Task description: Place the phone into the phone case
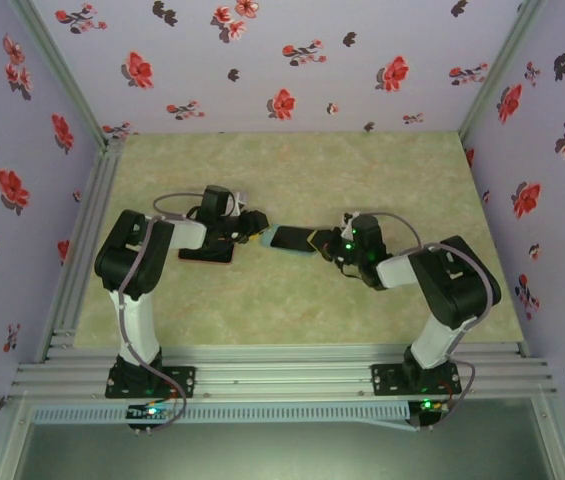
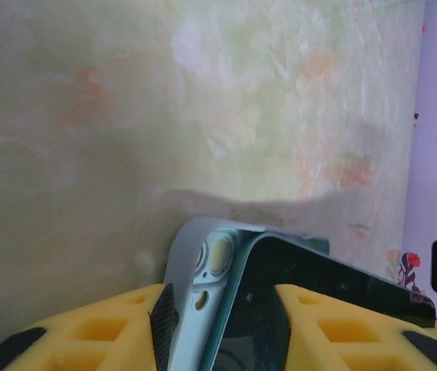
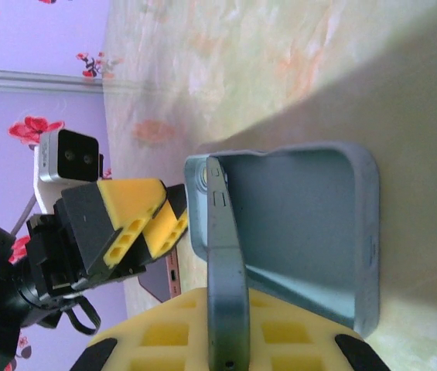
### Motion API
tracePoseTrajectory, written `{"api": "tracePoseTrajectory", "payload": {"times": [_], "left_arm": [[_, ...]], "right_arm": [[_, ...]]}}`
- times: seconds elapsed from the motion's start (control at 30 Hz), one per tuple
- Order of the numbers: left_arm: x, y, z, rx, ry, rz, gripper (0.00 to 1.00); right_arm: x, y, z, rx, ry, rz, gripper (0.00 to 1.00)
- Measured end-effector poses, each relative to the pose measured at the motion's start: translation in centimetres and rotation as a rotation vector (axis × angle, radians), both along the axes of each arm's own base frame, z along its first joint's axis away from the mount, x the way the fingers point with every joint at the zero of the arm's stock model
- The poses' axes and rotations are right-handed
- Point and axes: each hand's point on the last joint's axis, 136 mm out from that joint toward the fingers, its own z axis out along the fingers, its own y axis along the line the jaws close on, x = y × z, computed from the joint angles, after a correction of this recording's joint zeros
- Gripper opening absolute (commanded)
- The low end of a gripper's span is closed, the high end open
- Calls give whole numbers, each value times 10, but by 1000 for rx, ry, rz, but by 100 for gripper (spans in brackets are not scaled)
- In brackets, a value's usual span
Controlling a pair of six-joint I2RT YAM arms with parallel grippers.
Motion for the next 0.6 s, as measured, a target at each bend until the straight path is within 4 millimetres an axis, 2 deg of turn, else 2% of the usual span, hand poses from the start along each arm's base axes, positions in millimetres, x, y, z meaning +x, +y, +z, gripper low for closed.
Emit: {"api": "tracePoseTrajectory", "payload": {"times": [0.13, 0.3, 0.6], "left_arm": [[0, 0, 0, -2, -2, -1, 41], [0, 0, 1, -3, -2, -1, 41], [0, -1, 1, -5, 0, 1, 41]], "right_arm": [[4, 5, 1, -8, -12, -8, 0], [-1, 18, 1, -26, -15, 19, 0], [-2, 22, 1, -41, -23, 31, 0]]}}
